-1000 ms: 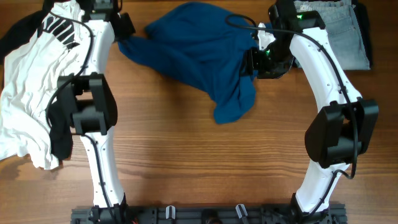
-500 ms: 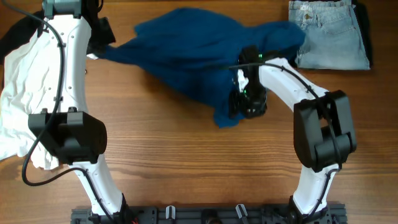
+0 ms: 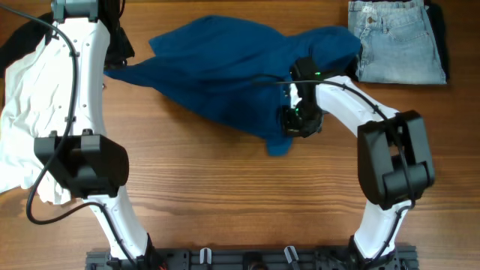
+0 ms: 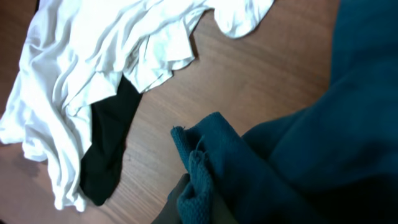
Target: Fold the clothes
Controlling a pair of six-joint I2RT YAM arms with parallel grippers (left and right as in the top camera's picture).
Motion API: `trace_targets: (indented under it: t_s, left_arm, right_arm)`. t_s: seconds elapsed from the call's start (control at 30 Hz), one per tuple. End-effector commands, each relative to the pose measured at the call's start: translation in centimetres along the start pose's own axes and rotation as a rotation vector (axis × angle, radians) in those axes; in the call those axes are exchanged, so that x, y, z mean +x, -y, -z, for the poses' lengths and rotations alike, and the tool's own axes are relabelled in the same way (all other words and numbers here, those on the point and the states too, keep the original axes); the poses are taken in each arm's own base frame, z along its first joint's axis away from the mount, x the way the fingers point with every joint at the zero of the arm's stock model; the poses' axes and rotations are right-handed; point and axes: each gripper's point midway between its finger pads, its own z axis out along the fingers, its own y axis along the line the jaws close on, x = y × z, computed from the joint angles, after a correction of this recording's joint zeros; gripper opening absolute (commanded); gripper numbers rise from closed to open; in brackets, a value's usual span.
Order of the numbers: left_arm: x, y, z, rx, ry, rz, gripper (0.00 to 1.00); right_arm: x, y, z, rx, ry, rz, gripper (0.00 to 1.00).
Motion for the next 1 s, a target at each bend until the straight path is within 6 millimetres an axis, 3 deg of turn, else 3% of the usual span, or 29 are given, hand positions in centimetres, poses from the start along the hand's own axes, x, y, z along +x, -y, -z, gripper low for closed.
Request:
trace_targets:
  t_s: [0.0, 0.03, 0.1, 0.2, 0.33, 0.47, 0.57, 0.67, 0.8, 0.93, 0.97]
  left_arm:
    - [-1.6, -2.2, 6.3, 0.07, 0.172, 0.092, 0.04]
    - [-2.1, -2.9, 8.5, 0.102, 0.239, 0.119, 0.04]
    - [-3.0, -4.4, 13.9, 0.186, 0.397, 0.182, 0.04]
    - [-3.3, -6.5, 21.6, 0.328, 0.61, 0.256, 0.04]
    - [-1.5, -10.5, 29.7, 0.436, 0.833, 0.336, 0.04]
    - [1.4, -13.8, 34.6, 0.487, 0.966, 0.372, 0.04]
    - [1.4, -14.0, 35.1, 0.47, 0.995, 0.335, 0.04]
    - [-0.2, -12.5, 33.2, 0.447, 0.947, 0.311, 0.04]
    - [-3.7, -8.9, 28.2, 0.401, 0.835, 0.27, 0.04]
    - [-7.5, -5.0, 22.7, 0.365, 0.75, 0.238, 0.04]
    - [-8.5, -4.2, 21.6, 0.362, 0.747, 0.238, 0.04]
  right_arm:
    - [-4.8, 1.7, 11.5, -0.072, 0.288, -0.019, 0.04]
    - [-5.9, 2.5, 16.8, -0.097, 0.403, -0.013, 0.04]
    - [-6.2, 3.6, 25.2, -0.118, 0.576, 0.003, 0.04]
    - [-4.4, 4.3, 35.4, -0.092, 0.788, 0.033, 0.05]
    - [-0.1, 4.9, 44.4, -0.049, 0.995, 0.04, 0.04]
    - [5.0, 5.3, 49.9, 0.009, 1.159, 0.039, 0.04]
    - [6.8, 5.4, 51.8, 0.048, 1.232, 0.06, 0.04]
    - [6.0, 5.6, 51.8, 0.046, 1.231, 0.063, 0.04]
    - [1.8, 5.8, 50.4, -0.005, 1.182, 0.112, 0.04]
    - [-3.7, 6.1, 48.6, -0.04, 1.15, 0.152, 0.04]
    - [-6.0, 6.1, 47.8, -0.041, 1.144, 0.174, 0.04]
